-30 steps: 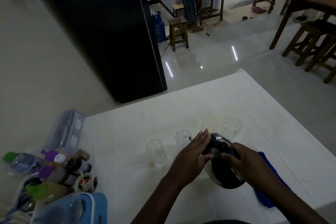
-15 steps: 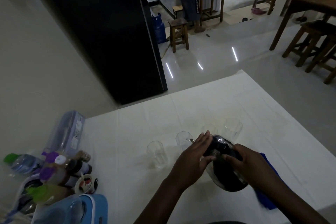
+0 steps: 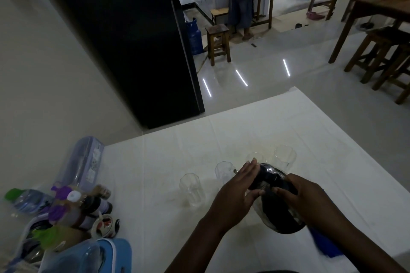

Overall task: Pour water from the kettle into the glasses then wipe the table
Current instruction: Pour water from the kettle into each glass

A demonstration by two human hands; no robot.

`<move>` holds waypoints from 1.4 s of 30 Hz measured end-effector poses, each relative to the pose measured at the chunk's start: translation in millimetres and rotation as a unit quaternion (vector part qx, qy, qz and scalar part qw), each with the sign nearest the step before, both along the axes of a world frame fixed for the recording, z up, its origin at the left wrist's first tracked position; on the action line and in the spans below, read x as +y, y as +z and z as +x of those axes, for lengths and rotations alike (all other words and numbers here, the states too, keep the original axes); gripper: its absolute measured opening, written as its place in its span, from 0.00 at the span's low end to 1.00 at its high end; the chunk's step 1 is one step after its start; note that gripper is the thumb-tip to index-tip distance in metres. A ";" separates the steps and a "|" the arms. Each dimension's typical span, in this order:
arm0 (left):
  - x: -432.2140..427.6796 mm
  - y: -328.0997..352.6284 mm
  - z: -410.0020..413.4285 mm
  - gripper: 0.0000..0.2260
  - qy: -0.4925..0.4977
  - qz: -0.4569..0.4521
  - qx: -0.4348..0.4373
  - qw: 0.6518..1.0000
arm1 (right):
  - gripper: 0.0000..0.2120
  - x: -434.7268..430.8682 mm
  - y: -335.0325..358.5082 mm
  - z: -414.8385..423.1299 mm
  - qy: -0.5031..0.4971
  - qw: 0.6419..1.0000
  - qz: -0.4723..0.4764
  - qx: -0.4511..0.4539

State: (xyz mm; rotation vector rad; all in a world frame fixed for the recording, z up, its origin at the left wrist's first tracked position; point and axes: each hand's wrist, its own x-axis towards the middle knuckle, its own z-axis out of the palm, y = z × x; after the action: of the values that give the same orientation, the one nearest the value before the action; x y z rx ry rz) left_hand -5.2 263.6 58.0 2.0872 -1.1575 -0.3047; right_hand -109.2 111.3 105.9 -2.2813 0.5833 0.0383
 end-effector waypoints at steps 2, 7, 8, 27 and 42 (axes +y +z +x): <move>0.1 0.8 -0.1 0.27 0.000 0.000 0.002 1.000 | 0.04 0.2 0.6 0.3 0.001 1.000 0.000 0.003; 0.1 1.1 -0.1 0.27 0.001 0.000 0.007 1.000 | 0.11 0.4 -0.2 2.2 -0.004 1.000 0.001 0.014; 0.4 0.7 -0.1 0.27 0.002 0.000 0.009 1.000 | 0.12 0.5 -0.2 2.2 -0.004 1.000 0.001 0.018; 1.2 -1.7 -1.6 0.27 0.002 -0.005 0.014 1.000 | 0.05 -0.7 -6.8 -0.2 0.004 1.000 0.020 0.013; -4.6 5.2 -11.6 0.26 -0.020 0.015 -0.042 0.999 | 0.09 3.6 -15.8 -22.1 -0.042 0.993 0.099 -0.042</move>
State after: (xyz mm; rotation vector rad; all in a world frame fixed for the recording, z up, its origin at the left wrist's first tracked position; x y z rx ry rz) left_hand -16.8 258.9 63.3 2.1225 -1.2522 -0.2569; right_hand -131.3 115.0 90.1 -2.0551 0.6028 -0.0392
